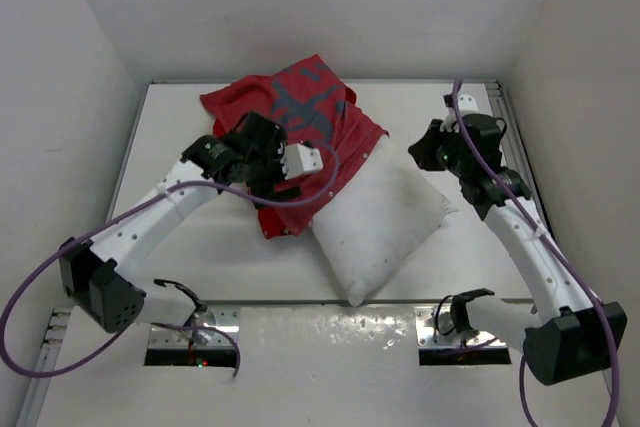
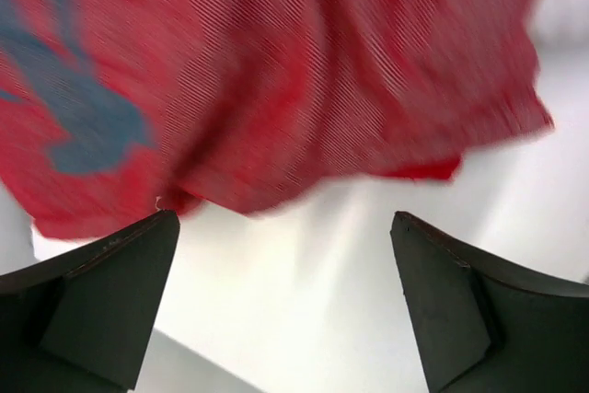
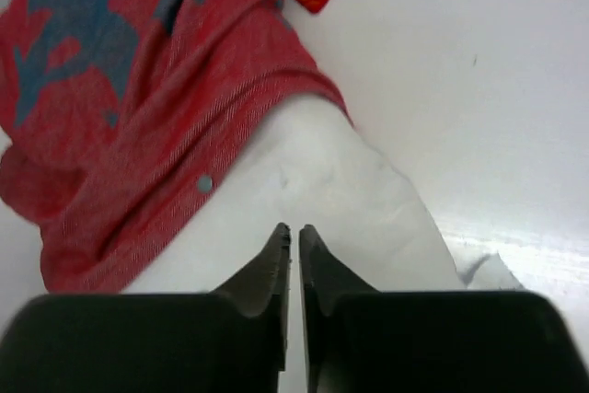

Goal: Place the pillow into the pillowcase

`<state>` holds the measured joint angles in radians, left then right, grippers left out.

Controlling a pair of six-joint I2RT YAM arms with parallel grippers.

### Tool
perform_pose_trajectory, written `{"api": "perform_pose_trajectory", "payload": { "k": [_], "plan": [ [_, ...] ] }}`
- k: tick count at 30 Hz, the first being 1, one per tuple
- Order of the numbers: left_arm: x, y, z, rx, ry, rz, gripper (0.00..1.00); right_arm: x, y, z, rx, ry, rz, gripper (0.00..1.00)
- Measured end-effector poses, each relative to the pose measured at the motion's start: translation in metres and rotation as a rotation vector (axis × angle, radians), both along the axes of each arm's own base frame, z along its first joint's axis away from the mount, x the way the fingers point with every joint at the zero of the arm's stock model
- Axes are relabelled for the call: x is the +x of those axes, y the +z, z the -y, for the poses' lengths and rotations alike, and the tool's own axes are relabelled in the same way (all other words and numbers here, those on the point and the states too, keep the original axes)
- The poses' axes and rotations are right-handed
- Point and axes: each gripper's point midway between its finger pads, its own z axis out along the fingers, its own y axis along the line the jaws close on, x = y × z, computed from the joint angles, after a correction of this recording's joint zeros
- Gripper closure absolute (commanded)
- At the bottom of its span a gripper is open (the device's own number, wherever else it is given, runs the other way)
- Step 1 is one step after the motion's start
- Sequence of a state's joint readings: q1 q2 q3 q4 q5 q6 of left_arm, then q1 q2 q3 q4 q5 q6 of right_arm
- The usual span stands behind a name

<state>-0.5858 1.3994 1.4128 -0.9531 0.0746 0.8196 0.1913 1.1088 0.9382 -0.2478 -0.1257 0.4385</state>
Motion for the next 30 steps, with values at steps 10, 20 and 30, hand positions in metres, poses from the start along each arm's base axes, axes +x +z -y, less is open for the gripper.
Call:
{"api": "perform_pose_trajectory", "payload": {
  "k": [10, 20, 30],
  "plan": [
    [-0.045, -0.083, -0.035, 0.146, 0.05, -0.075, 0.0, -0.092, -0.096, -0.054, -0.179, 0.236, -0.278, 0.01],
    [-0.015, -0.103, 0.014, -0.184, 0.12, -0.113, 0.07, -0.1, -0.145, -0.088, -0.254, 0.25, -0.295, 0.14],
    [-0.01, -0.156, -0.018, -0.099, 0.175, -0.213, 1.0, -0.088, -0.142, -0.151, 0.033, 0.372, -0.216, 1.0]
  ]
}}
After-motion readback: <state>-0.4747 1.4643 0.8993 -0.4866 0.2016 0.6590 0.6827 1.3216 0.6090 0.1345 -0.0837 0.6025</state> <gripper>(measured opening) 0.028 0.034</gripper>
